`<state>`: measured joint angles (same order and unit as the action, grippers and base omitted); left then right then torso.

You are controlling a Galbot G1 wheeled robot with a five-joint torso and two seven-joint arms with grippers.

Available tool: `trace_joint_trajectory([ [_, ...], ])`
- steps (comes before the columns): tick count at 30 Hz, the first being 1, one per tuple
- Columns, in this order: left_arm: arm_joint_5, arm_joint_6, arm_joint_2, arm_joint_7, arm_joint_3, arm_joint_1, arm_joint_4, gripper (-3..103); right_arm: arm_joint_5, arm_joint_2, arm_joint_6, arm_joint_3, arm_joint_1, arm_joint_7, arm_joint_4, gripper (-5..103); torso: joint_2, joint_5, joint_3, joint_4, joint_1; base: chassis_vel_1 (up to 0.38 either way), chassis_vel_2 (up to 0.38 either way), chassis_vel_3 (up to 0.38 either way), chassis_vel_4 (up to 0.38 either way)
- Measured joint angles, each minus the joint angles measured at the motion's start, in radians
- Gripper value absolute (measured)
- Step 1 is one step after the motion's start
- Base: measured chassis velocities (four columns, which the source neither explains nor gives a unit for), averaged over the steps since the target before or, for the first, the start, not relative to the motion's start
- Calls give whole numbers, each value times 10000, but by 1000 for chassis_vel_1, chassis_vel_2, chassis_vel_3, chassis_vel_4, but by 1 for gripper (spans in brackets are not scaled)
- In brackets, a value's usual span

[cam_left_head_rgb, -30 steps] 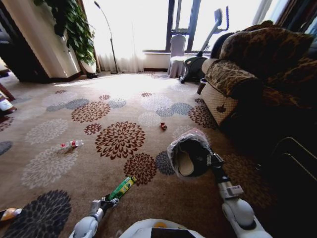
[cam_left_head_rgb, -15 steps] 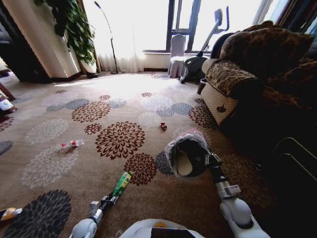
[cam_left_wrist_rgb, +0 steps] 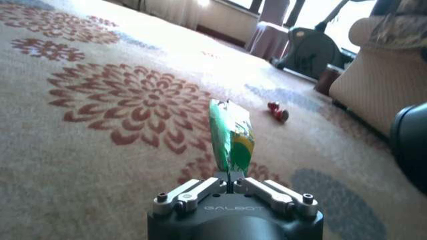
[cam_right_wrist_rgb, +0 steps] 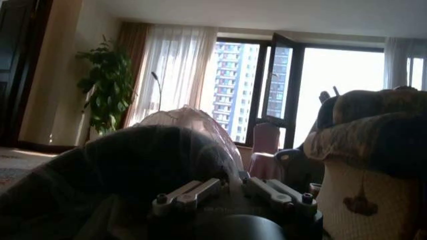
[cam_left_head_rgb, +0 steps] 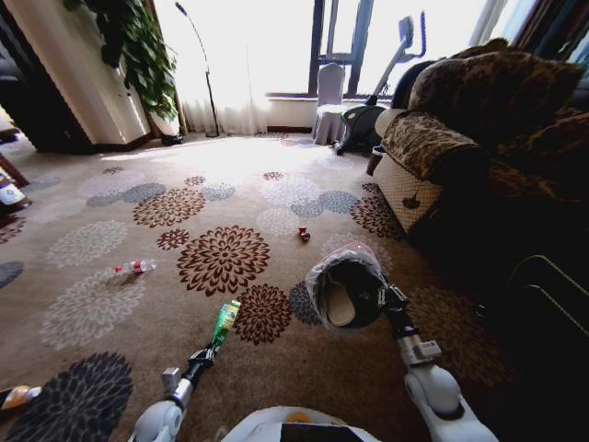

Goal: Pick up the trash from the ground and place it into the trash bin.

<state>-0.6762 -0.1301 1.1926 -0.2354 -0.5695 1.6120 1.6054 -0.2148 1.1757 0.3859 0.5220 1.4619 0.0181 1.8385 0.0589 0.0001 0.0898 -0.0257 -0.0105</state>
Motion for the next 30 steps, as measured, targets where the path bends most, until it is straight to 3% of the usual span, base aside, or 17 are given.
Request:
trace_joint_trajectory([
  [4, -624, -135, 56, -107, 1, 529, 1317, 0, -158, -22, -83, -122, -535, -2, -639, 0, 0, 0, 0, 0, 0, 0, 0, 0, 0],
  [6, -1491, 35, 64, -53, 110, 988, 2722, 0, -174, -58, -122, -369, -1214, -1, -1275, 0, 0, 3, 0, 0, 0, 0, 0, 0, 0],
  [7, -1491, 35, 64, -53, 110, 988, 2722, 0, -174, -58, -122, -369, -1214, -1, -1275, 0, 0, 3, 0, 0, 0, 0, 0, 0, 0],
  [10, -2762, 553, 70, 376, 472, 1303, 4287, 0, -238, -76, -129, -1008, -2567, 1, -2393, 0, 0, 3, 1, -1, 0, 0, 0, 0, 0],
  [11, -2762, 553, 70, 376, 472, 1303, 4287, 0, -238, -76, -129, -1008, -2567, 1, -2393, 0, 0, 3, 1, -1, 0, 0, 0, 0, 0],
  [14, -3518, 1080, -29, 563, 812, 1861, 5912, 0, -438, -46, -149, -1829, -4042, -8, -3601, 0, 0, -3, 0, -5, -1, 0, 0, 0, 0],
  [18, -4269, 1579, -112, 619, 1245, 2264, 7179, 0, -509, 41, -208, -2616, -4980, 4, -4423, 0, -1, 5, 2, -4, -1, 0, 0, 0, 0],
  [21, -4727, 1841, -160, 717, 1590, 2304, 7524, 0, -510, 138, -210, -2916, -5274, -3, -4565, 0, 0, -1, 1, -3, -1, 0, 0, 0, 0],
  [22, -5321, 2115, -190, 890, 2007, 2228, 7650, 0, -459, 259, -197, -3217, -5419, -6, -4629, 0, 2, -6, -2, -2, 0, 0, 0, 0, 0],
  [24, -5448, 2167, -190, 947, 2113, 2192, 7647, 0, -428, 295, -194, -3276, -5425, -6, -4639, 0, 2, -5, -1, -1, 0, 0, 0, 0, 0],
  [27, -6222, 2455, -59, 1387, 3174, 1726, 6854, 0, -134, 635, -133, -3590, -5369, 8, -4686, 0, 1, 1, 0, -2, -1, 0, 0, 0, 0],
  [30, -6304, 2465, -15, 1452, 3363, 1614, 6562, 0, -109, 688, -72, -3630, -5339, 4, -4676, 0, 1, -5, -1, -2, 0, 0, 0, 0, 0],
])
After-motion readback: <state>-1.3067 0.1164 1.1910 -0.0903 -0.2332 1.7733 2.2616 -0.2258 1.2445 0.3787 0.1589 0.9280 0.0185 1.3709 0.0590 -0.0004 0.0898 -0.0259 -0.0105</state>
